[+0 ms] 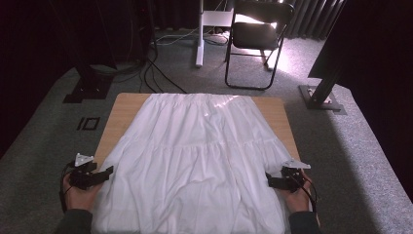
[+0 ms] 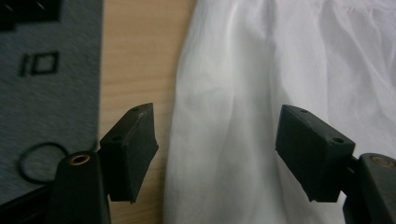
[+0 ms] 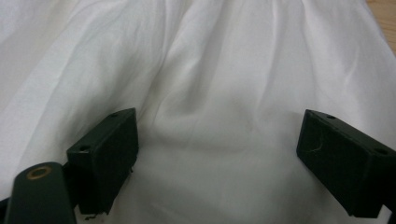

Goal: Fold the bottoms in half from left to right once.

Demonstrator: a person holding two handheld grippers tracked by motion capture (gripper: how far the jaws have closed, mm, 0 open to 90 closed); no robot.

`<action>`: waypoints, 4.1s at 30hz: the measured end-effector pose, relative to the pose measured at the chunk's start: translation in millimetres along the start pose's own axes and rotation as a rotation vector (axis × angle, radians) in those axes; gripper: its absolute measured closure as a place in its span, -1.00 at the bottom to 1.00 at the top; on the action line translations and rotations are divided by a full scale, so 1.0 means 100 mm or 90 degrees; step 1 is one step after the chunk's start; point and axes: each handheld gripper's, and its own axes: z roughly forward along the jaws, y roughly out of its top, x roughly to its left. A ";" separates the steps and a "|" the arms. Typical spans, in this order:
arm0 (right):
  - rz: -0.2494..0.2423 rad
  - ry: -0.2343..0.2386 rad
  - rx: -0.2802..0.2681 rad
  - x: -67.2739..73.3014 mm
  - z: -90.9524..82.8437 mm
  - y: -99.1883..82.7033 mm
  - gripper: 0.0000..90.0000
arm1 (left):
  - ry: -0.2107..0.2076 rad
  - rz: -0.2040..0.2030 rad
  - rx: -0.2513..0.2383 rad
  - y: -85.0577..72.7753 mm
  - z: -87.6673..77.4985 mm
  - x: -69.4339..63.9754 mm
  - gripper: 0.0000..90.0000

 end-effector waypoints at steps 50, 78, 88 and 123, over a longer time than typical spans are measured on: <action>0.001 0.002 -0.008 0.00 -0.02 -0.01 -0.56 | 0.230 0.043 0.034 0.05 -0.27 0.60 0.97; -0.005 0.008 -0.014 -0.04 -0.05 -0.03 -0.44 | -0.277 0.164 -0.293 1.13 -1.11 -1.12 0.97; -0.006 0.007 -0.014 -0.04 -0.05 -0.03 -0.44 | -0.489 0.336 -0.193 1.39 -0.24 -3.05 0.97; -0.090 0.137 0.074 1.10 -0.01 0.89 0.28 | -0.167 0.116 -0.001 0.07 0.33 -1.51 -0.11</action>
